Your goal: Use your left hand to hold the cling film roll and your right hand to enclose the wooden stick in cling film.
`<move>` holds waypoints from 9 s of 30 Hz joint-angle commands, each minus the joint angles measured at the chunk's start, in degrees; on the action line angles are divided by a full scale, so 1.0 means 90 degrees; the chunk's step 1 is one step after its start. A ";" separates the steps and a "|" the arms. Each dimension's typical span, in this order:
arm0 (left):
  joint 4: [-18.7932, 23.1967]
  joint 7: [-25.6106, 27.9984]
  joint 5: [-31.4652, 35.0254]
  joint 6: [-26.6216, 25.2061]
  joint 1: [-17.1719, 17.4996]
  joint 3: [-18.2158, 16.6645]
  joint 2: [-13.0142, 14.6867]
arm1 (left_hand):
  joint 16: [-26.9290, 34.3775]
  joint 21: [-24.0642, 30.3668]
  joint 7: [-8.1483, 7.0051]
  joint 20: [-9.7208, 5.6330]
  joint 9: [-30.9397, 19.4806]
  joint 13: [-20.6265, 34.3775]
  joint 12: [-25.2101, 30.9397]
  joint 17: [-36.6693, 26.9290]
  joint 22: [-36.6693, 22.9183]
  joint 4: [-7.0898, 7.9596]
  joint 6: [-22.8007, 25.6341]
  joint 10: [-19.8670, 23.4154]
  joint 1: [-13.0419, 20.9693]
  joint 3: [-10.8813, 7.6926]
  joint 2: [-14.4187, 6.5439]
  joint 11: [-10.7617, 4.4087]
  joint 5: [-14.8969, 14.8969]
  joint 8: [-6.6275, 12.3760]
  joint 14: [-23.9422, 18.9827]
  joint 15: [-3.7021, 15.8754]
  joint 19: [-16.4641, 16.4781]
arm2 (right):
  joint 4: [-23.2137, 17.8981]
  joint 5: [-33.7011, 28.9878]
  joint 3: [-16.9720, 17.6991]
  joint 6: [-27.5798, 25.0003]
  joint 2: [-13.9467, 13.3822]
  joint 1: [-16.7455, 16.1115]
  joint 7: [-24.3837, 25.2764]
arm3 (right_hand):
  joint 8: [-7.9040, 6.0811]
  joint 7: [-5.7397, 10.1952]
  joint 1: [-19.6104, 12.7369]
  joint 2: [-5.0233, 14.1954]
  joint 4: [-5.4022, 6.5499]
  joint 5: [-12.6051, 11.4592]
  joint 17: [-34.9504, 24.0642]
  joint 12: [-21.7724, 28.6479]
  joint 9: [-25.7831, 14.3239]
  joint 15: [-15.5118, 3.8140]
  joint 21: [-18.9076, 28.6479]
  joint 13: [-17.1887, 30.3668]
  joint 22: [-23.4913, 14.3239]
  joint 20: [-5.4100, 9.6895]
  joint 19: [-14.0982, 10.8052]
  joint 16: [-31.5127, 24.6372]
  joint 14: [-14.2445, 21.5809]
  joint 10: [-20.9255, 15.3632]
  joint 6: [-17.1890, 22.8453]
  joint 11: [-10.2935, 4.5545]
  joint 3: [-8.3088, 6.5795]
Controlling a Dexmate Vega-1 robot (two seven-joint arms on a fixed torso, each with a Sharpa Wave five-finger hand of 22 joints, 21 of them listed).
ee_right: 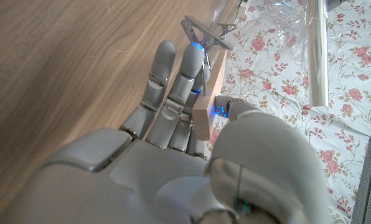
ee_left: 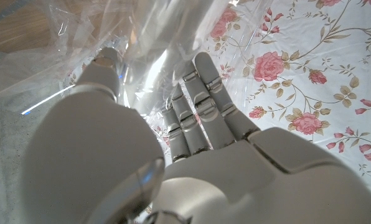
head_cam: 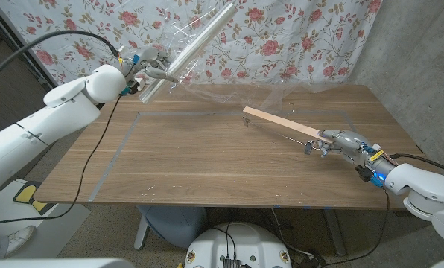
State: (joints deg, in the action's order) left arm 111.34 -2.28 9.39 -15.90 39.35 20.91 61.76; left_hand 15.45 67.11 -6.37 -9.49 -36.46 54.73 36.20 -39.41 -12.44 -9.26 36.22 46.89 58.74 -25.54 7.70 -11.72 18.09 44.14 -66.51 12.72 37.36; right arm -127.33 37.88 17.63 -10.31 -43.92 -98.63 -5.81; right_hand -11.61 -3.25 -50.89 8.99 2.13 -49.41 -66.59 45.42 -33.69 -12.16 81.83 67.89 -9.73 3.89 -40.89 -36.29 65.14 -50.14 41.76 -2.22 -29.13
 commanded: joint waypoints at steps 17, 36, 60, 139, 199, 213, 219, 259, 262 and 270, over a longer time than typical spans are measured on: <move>-0.0089 -0.0457 0.0059 0.0216 -0.0302 0.0224 -0.0124 | 0.0135 -0.0033 -0.0453 0.0064 0.0027 -0.0288 0.0133 0.0171 -0.0018 0.0118 0.0354 -0.0043 0.1154 -0.0416 -0.1101 -0.0001 -0.0073 0.0048 0.0013 0.0091 0.0022 | 0.0053 0.0189 -0.0733 0.0314 -0.0515 0.0528 -0.0341 | -0.0022 0.0613 -0.0012 0.0125 -0.1016 -0.0029 -0.0009 0.0037 0.0030 -0.0047 0.0022 0.0029 -0.0019 0.0275 -0.0036 0.0016 -0.0004 -0.0526 0.0650 -0.0461 -0.1769; 0.0026 0.0182 0.0278 0.0604 0.0058 -0.0023 -0.0197 | -0.0069 -0.0062 -0.0396 0.0036 -0.0027 -0.0373 0.0179 0.0038 0.0237 0.0077 0.0170 -0.0309 0.1148 -0.0172 -0.1410 0.0045 -0.0685 0.0046 0.0321 0.0099 -0.0140 | 0.0069 0.0347 -0.1126 0.0435 -0.0801 0.0943 -0.0428 | -0.0026 0.0610 -0.0020 0.0129 -0.1018 -0.0031 -0.0027 0.0047 0.0031 -0.0047 0.0030 0.0039 -0.0019 0.0273 -0.0030 -0.0008 0.0022 -0.0513 0.0632 -0.0451 -0.1772; 0.0037 -0.0352 0.0260 0.0966 -0.0274 0.0240 -0.0469 | -0.0277 -0.0087 -0.0358 0.0058 0.0117 -0.0532 0.0187 0.0141 0.0255 0.0036 0.0086 -0.0448 0.1180 0.0003 -0.1557 0.0056 -0.0872 -0.0021 0.0452 0.0111 -0.0217 | 0.0318 0.0642 -0.2274 0.0773 -0.1195 0.1913 -0.0560 | -0.0030 0.0603 -0.0027 0.0128 -0.1022 -0.0035 -0.0025 0.0039 0.0024 -0.0047 0.0036 0.0010 -0.0019 0.0285 -0.0027 -0.0008 0.0020 -0.0519 0.0614 -0.0453 -0.1778; 0.0440 -0.1534 -0.0610 0.2331 -0.0118 0.0052 -0.0403 | 0.0428 -0.0712 -0.0112 0.0209 0.0486 -0.0964 0.0934 0.0665 -0.0285 0.0310 0.0644 -0.0467 0.1660 0.0019 -0.1199 0.0201 0.0324 0.0093 0.1003 0.0106 -0.0413 | 0.0908 0.1004 -0.2900 0.1276 -0.1109 0.2876 -0.0260 | -0.0031 0.0625 -0.0028 0.0125 -0.1020 -0.0032 -0.0014 0.0051 0.0039 -0.0047 0.0018 0.0010 -0.0017 0.0309 -0.0044 -0.0008 0.0017 -0.0518 0.0614 -0.0464 -0.1782; 0.0617 -0.1132 -0.1369 0.3170 0.1355 -0.0852 0.0083 | 0.0690 -0.0725 -0.0278 0.0145 -0.0263 -0.0737 0.1261 0.0510 0.0173 0.0164 0.0253 -0.0834 0.1561 0.0050 -0.0967 0.0136 0.0898 0.0597 0.0968 0.0055 -0.0076 | 0.0522 0.0980 -0.2074 0.0710 -0.1269 0.2423 0.0438 | -0.0033 0.0623 -0.0023 0.0124 -0.1014 -0.0027 -0.0014 0.0056 0.0047 -0.0047 0.0016 0.0035 -0.0019 0.0298 -0.0026 -0.0011 0.0005 -0.0494 0.0619 -0.0476 -0.1760; 0.0763 -0.1347 -0.1486 0.3087 0.1616 -0.0924 0.0321 | 0.0623 -0.0693 -0.0263 0.0147 -0.0207 -0.0724 0.1241 0.0469 0.0250 0.0115 0.0304 -0.0812 0.1536 0.0035 -0.0968 0.0126 0.0891 0.0611 0.0950 0.0055 -0.0076 | 0.0649 0.1143 -0.2102 0.0623 -0.1212 0.2578 0.0359 | -0.0032 0.0626 -0.0022 0.0124 -0.1012 -0.0026 -0.0021 0.0055 0.0050 -0.0047 0.0017 0.0031 -0.0019 0.0300 -0.0031 -0.0019 0.0011 -0.0498 0.0615 -0.0465 -0.1756; 0.0767 -0.1425 -0.1496 0.3102 0.1643 -0.0852 0.0338 | 0.0596 -0.0685 -0.0270 0.0146 -0.0203 -0.0715 0.1235 0.0458 0.0262 0.0104 0.0310 -0.0808 0.1528 0.0027 -0.0976 0.0130 0.0887 0.0621 0.0949 0.0054 -0.0079 | 0.0708 0.1134 -0.2146 0.0718 -0.1160 0.2656 0.0292 | -0.0037 0.0627 -0.0021 0.0126 -0.1010 -0.0026 -0.0031 0.0060 0.0049 -0.0044 0.0017 0.0034 -0.0017 0.0297 -0.0035 -0.0029 0.0020 -0.0505 0.0624 -0.0473 -0.1756; 0.0814 -0.2706 -0.1453 0.2870 0.0919 0.0025 0.0441 | 0.0436 -0.0621 -0.0231 0.0152 -0.0070 -0.0672 0.1164 0.0317 0.0278 0.0039 0.0397 -0.0759 0.1510 -0.0028 -0.0968 0.0144 0.0852 0.0659 0.0892 0.0052 -0.0120 | 0.0732 0.1311 -0.2329 0.1007 -0.1050 0.2875 -0.0031 | -0.0034 0.0624 -0.0026 0.0125 -0.1013 -0.0021 -0.0011 0.0066 0.0056 -0.0047 0.0015 0.0047 -0.0019 0.0303 -0.0035 -0.0014 0.0000 -0.0508 0.0616 -0.0465 -0.1749; 0.0833 -0.2702 -0.1458 0.2846 0.0914 0.0017 0.0445 | 0.0427 -0.0615 -0.0229 0.0156 -0.0056 -0.0657 0.1164 0.0307 0.0278 0.0043 0.0408 -0.0759 0.1505 -0.0031 -0.0970 0.0146 0.0851 0.0660 0.0883 0.0051 -0.0123 | 0.0626 0.1202 -0.2393 0.0894 -0.1143 0.2940 0.0053 | -0.0034 0.0621 -0.0026 0.0125 -0.1012 -0.0022 -0.0014 0.0058 0.0057 -0.0047 0.0013 0.0037 -0.0016 0.0302 -0.0040 -0.0018 0.0006 -0.0502 0.0618 -0.0476 -0.1751; 0.0898 -0.2838 -0.1461 0.2735 0.0858 0.0086 0.0463 | 0.0405 -0.0605 -0.0212 0.0150 -0.0027 -0.0646 0.1159 0.0282 0.0279 0.0039 0.0428 -0.0742 0.1499 -0.0037 -0.0960 0.0135 0.0850 0.0664 0.0870 0.0052 -0.0131 | 0.0602 0.1069 -0.2696 0.0757 -0.1229 0.3237 -0.0018 | -0.0036 0.0621 -0.0025 0.0126 -0.1009 -0.0022 -0.0011 0.0050 0.0053 -0.0046 0.0011 0.0017 -0.0017 0.0302 -0.0043 -0.0015 0.0001 -0.0514 0.0619 -0.0479 -0.1752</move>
State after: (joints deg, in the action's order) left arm 118.64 -26.55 -3.81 9.75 47.64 21.09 65.55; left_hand 19.27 61.25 -7.58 -8.19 -32.00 48.71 46.96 -36.61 -9.86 -9.80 38.48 39.80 65.52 -24.66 7.16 -10.52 25.84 45.38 -58.46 13.21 36.44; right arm -121.31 49.14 -4.15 -2.06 -53.96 -71.86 -5.63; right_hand -11.65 -3.08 -50.89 8.99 2.12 -49.42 -66.57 45.38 -33.05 -12.24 81.83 68.00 -9.73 3.89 -40.89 -36.62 65.09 -50.32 41.90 -2.39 -29.13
